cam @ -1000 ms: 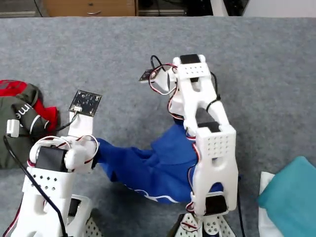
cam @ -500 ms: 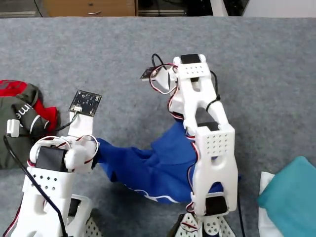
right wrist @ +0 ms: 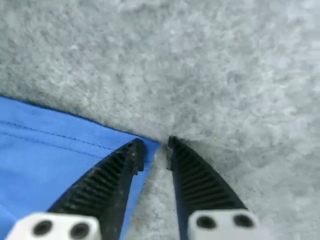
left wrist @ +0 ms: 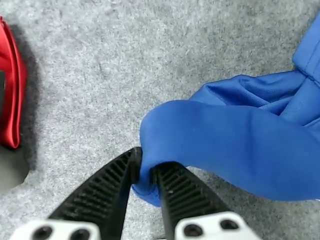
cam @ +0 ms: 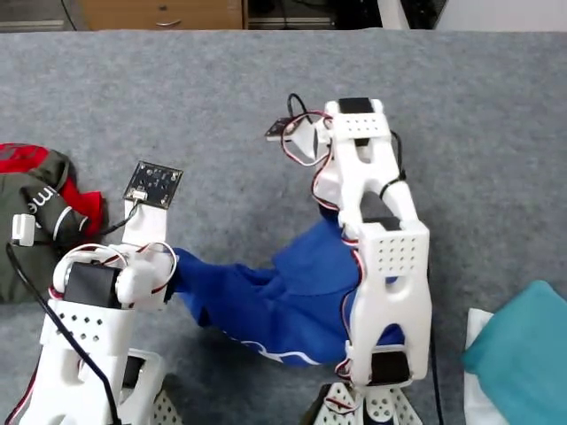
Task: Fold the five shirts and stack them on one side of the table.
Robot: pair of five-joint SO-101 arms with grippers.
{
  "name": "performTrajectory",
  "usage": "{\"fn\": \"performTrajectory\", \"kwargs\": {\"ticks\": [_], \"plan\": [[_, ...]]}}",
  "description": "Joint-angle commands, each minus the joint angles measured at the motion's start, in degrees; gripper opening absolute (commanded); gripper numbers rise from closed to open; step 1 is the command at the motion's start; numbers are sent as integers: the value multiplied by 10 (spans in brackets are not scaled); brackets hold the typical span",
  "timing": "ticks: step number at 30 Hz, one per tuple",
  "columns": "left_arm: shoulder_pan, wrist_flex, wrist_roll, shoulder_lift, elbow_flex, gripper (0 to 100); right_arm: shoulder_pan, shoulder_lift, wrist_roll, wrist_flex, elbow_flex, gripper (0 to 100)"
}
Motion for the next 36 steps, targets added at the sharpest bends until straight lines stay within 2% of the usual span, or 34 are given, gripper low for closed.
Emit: {"fn": "performTrajectory", "kwargs": {"ticks": [1,6,15,24,29,31,36], "plan": [[4,-1,1,-7,-4,18,20,-30,3,38,-17,210],[4,-1,1,-7,-4,18,9,-69,-3,45,3,292],[3,-1,1,-7,-4,18,-15,-117,-2,18,116,296],[3,-1,1,-7,-4,18,-65,-115,-37,-22,125,296],[2,-1,1,-7,-4,18,-66,-113,-37,-38,129,292],[2,-1,1,-7,-4,18,-65,-104,-37,-38,128,253],[2,0,1,-7,-4,18,-62,-81,-38,-38,124,60]]}}
